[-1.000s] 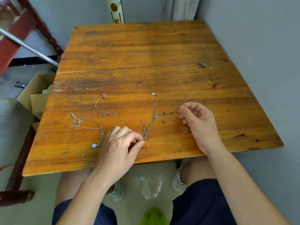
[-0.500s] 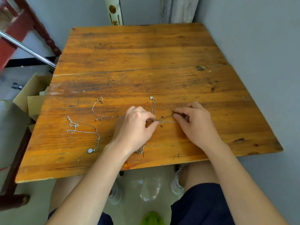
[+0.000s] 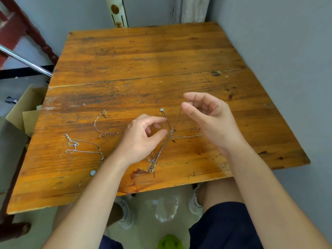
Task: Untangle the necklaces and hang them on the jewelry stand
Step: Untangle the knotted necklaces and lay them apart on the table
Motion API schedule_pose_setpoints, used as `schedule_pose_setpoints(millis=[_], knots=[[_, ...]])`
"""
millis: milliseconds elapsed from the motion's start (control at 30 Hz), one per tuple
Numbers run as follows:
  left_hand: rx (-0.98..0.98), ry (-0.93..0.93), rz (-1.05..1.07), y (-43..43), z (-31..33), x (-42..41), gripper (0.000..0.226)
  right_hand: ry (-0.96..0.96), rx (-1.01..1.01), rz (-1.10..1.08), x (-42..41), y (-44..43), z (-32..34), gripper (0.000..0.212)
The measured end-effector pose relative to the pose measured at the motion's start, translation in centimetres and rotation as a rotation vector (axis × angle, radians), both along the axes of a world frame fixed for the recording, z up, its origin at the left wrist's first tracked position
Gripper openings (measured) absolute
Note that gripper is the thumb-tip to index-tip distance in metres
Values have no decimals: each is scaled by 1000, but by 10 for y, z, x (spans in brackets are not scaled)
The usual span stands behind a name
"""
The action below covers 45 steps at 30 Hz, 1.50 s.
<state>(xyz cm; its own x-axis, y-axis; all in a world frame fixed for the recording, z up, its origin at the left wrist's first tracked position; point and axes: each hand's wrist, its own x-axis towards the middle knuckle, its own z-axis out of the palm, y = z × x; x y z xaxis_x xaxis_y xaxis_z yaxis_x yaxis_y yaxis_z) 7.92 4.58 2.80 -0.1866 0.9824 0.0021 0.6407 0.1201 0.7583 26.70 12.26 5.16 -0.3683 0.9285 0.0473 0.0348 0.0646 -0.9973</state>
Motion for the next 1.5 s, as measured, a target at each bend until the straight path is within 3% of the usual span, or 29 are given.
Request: schedule_pose_setpoints(millis=[133, 267, 367, 633, 900, 1033, 1200, 1333, 1500], knots=[[-67, 44, -100, 10, 1, 13, 43, 13, -25, 7, -1, 3, 3, 24], [53, -116, -19, 15, 2, 17, 13, 19, -36, -7, 0, 4, 5, 27], [78, -237, 83, 9, 3, 7, 8, -58, 2, -35, -2, 4, 1, 30], [6, -54, 307, -10, -2, -19, 2, -182, 76, 55, -37, 11, -26, 26], [61, 164, 362, -20, -7, -16, 6, -373, 281, 152, -63, 22, -40, 25], [98, 194, 381, -22, -9, -14, 6, -481, 406, 140, -44, 21, -45, 33], [138, 202, 404, -22, -12, -12, 4, -448, 544, 47, -20, 12, -49, 31], [127, 146, 428, -20, -10, -9, 25, -605, 632, -27, -8, -2, -54, 25], [121, 206, 299, -18, -5, -9, 12, -665, 670, -50, -5, -13, -59, 21]])
